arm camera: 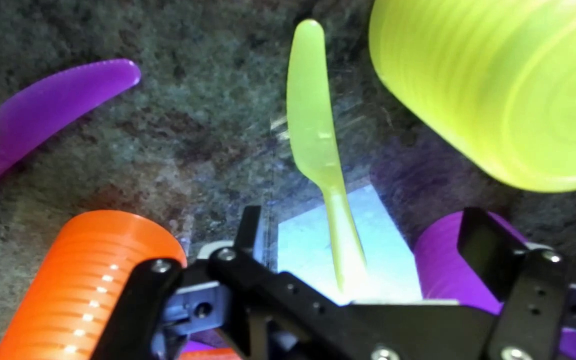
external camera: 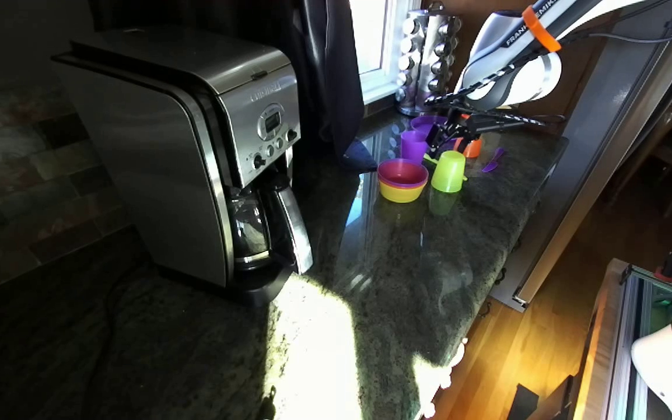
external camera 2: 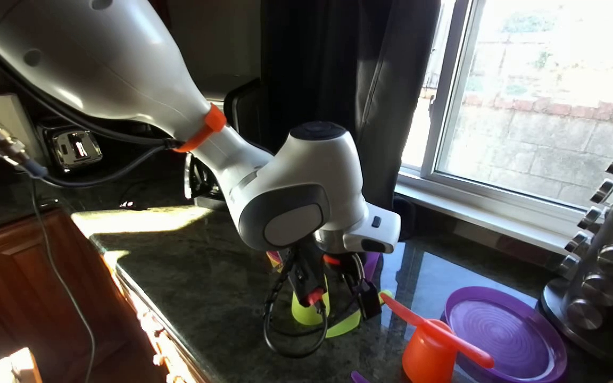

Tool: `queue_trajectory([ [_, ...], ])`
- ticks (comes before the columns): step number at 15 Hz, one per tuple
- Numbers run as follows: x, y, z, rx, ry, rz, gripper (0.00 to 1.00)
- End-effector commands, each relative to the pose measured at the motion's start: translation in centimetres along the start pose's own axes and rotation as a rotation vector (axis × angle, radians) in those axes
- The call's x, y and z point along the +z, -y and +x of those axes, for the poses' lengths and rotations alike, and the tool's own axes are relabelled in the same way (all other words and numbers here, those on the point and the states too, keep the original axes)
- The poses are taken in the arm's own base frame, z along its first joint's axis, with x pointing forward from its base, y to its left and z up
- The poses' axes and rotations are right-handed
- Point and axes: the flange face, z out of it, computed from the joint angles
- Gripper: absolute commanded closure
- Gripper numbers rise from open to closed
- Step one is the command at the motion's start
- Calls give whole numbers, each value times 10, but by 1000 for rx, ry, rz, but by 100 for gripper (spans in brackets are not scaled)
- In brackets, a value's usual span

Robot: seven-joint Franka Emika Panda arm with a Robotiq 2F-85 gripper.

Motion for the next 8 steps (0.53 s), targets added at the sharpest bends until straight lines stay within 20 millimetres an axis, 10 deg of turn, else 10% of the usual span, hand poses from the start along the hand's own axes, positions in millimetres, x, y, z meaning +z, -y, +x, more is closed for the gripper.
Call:
queue_trajectory([
  [1, 13, -3, 6, 0, -16, -19, 1],
  [8, 30, -4, 8, -15, -3, -28, 64],
])
